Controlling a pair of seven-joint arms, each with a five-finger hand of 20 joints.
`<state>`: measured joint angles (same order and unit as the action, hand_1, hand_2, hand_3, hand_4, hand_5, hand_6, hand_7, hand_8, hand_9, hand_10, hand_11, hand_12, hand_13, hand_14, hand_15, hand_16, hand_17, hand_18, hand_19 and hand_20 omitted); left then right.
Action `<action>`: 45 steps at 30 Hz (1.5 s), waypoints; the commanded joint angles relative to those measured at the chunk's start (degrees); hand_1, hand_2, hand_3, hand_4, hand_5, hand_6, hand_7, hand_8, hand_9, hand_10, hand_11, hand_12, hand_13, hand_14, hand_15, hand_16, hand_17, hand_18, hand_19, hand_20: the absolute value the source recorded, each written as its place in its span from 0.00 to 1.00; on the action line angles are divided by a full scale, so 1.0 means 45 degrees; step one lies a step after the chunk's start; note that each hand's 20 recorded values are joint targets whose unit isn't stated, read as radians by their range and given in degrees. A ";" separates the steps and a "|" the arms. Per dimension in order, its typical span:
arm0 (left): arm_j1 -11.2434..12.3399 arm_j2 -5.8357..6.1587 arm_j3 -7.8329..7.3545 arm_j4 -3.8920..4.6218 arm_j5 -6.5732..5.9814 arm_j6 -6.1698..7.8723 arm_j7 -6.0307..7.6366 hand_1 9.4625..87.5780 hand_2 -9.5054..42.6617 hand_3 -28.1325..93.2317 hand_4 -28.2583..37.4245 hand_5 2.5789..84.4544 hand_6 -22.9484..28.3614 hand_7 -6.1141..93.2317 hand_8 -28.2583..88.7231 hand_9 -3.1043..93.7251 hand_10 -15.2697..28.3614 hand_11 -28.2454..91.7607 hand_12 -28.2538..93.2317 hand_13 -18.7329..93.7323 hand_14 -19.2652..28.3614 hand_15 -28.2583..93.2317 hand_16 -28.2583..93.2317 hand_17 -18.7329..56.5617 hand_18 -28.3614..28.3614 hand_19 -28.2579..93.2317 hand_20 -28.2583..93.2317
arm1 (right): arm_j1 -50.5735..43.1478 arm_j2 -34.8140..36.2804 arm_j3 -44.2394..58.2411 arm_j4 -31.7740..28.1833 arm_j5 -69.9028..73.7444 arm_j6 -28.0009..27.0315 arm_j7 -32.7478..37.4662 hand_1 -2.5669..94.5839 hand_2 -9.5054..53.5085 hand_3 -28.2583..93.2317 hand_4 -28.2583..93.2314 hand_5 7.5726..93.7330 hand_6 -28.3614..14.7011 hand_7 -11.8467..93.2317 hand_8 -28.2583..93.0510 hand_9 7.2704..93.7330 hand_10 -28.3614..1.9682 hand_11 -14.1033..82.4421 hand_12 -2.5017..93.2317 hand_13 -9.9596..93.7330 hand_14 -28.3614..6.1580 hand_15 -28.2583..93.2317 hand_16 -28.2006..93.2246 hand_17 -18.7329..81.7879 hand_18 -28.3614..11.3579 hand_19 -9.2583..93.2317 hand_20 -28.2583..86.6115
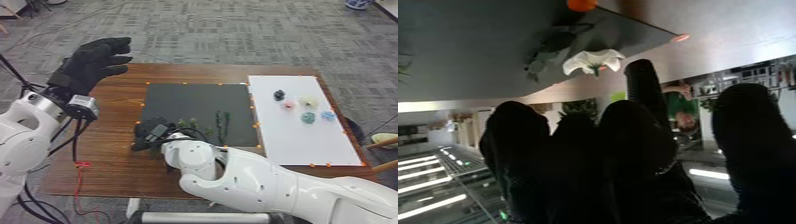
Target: Arrange flowers
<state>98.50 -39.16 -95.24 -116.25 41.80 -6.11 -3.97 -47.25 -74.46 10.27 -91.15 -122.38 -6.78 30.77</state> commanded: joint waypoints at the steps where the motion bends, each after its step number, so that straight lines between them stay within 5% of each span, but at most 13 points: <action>1: 0.0132 -0.0156 -0.0144 -0.0110 -0.0004 0.0062 -0.0041 0.19 0.14 0.80 0.03 0.31 0.50 0.27 0.16 0.24 0.59 0.45 0.40 0.26 0.69 0.63 0.20 0.12 0.85 0.57 0.33 | 0.0089 0.0081 0.0152 -0.0249 -0.0082 0.0261 -0.0076 0.16 0.29 0.87 0.03 0.47 0.71 0.26 0.12 0.96 0.71 0.86 0.39 0.95 0.65 0.97 0.56 0.80 0.13 1.00 0.93; 5: 0.0494 -0.0252 -0.0471 -0.0257 0.0001 0.0214 0.0049 0.19 0.14 0.80 0.03 0.31 0.51 0.27 0.16 0.24 0.59 0.45 0.40 0.26 0.69 0.63 0.20 0.12 0.84 0.56 0.33 | -0.0403 0.0678 0.1016 -0.0922 0.0025 0.1083 -0.0872 0.16 0.27 0.86 0.02 0.48 0.70 0.26 0.12 0.96 0.71 0.86 0.39 0.95 0.65 0.97 0.56 0.80 0.13 1.00 0.93; 7: 0.1040 -0.0350 -0.0941 -0.0468 0.0069 0.0327 0.0155 0.19 0.14 0.80 0.03 0.31 0.50 0.27 0.16 0.24 0.59 0.45 0.40 0.26 0.69 0.63 0.20 0.12 0.84 0.57 0.33 | -0.0503 0.1136 0.1543 -0.1081 0.0511 0.1863 -0.1497 0.15 0.27 0.86 0.01 0.49 0.69 0.25 0.12 0.96 0.70 0.85 0.38 0.95 0.65 0.97 0.56 0.80 0.13 1.00 0.93; 11: 0.2133 -0.0742 -0.1677 -0.0837 0.0054 0.0611 0.0231 0.19 0.14 0.80 0.03 0.31 0.50 0.27 0.16 0.24 0.59 0.45 0.40 0.26 0.69 0.63 0.20 0.12 0.85 0.57 0.33 | -0.0366 0.2622 0.1811 -0.1384 0.1568 0.4764 -0.1337 0.14 0.27 0.85 0.00 0.49 0.68 0.25 0.13 0.97 0.69 0.77 0.35 0.95 0.66 0.97 0.56 0.80 0.13 1.00 0.93; 14: 0.3011 -0.1083 -0.2259 -0.1159 0.0120 0.0815 0.0311 0.19 0.14 0.80 0.03 0.31 0.50 0.27 0.16 0.24 0.59 0.45 0.40 0.26 0.69 0.63 0.20 0.12 0.84 0.56 0.33 | -0.0634 0.4114 0.2537 -0.1752 0.2721 0.6790 -0.1205 0.14 0.26 0.86 0.00 0.49 0.67 0.25 0.13 0.98 0.66 0.62 0.33 0.94 0.67 0.97 0.56 0.79 0.14 1.00 0.93; 16: 0.3641 -0.1401 -0.2654 -0.1429 0.0176 0.0890 0.0313 0.19 0.14 0.80 0.03 0.31 0.50 0.27 0.16 0.24 0.59 0.45 0.40 0.26 0.69 0.63 0.20 0.12 0.84 0.56 0.33 | -0.1254 0.5036 0.3608 -0.1928 0.2995 0.7011 -0.1036 0.17 0.21 0.86 0.01 0.49 0.67 0.25 0.13 0.95 0.61 0.46 0.28 0.93 0.67 0.97 0.56 0.77 0.13 1.00 0.92; 19: 0.4242 -0.1709 -0.2993 -0.1651 0.0278 0.0988 0.0362 0.19 0.14 0.80 0.03 0.31 0.50 0.27 0.16 0.24 0.59 0.45 0.40 0.26 0.69 0.63 0.20 0.12 0.84 0.56 0.33 | -0.2065 0.6376 0.4688 -0.1859 0.1731 0.6993 0.0079 0.22 0.15 0.88 0.04 0.49 0.65 0.25 0.14 0.77 0.51 0.34 0.22 0.87 0.62 0.96 0.55 0.70 0.12 1.00 0.89; 24: 0.4949 -0.2060 -0.3382 -0.1847 0.0276 0.1161 0.0500 0.19 0.14 0.80 0.03 0.31 0.50 0.27 0.16 0.24 0.59 0.45 0.40 0.26 0.69 0.63 0.20 0.12 0.84 0.56 0.33 | -0.4152 0.7802 0.7031 -0.1415 0.0168 0.5759 0.1795 0.25 0.04 0.91 0.03 0.36 0.54 0.24 0.16 0.42 0.42 0.30 0.23 0.70 0.49 0.94 0.50 0.52 0.12 0.98 0.74; 28: 0.5009 -0.2283 -0.3265 -0.1830 0.0264 0.1140 0.0457 0.19 0.14 0.80 0.03 0.31 0.50 0.27 0.16 0.24 0.59 0.45 0.40 0.26 0.69 0.63 0.20 0.12 0.84 0.56 0.33 | -0.6063 0.8169 0.8827 -0.1425 0.0028 0.5460 0.2880 0.27 0.00 0.93 0.01 0.30 0.50 0.26 0.16 0.29 0.40 0.30 0.25 0.59 0.44 0.92 0.45 0.47 0.16 0.89 0.68; 34: 0.4874 -0.2193 -0.3277 -0.1725 0.0306 0.1112 0.0458 0.19 0.14 0.80 0.03 0.31 0.51 0.27 0.16 0.24 0.59 0.45 0.40 0.26 0.69 0.63 0.20 0.12 0.84 0.56 0.33 | -0.7198 0.8335 0.9235 -0.1275 -0.0715 0.5693 0.4049 0.28 0.00 0.92 0.00 0.30 0.50 0.28 0.16 0.30 0.40 0.38 0.28 0.58 0.45 0.91 0.43 0.46 0.18 0.87 0.66; 45: 0.4847 -0.2123 -0.3346 -0.1685 0.0312 0.1048 0.0458 0.19 0.14 0.80 0.03 0.31 0.50 0.27 0.16 0.24 0.59 0.45 0.40 0.26 0.68 0.63 0.20 0.12 0.84 0.57 0.33 | -0.8227 0.8644 0.9759 -0.1420 -0.0633 0.5373 0.3836 0.28 0.00 0.92 0.00 0.40 0.54 0.32 0.14 0.40 0.43 0.46 0.28 0.59 0.48 0.89 0.44 0.46 0.19 0.87 0.66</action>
<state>120.20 -48.68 -109.81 -124.01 42.93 -1.50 -1.89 -82.67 -35.92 53.90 -97.25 -124.78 19.04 49.05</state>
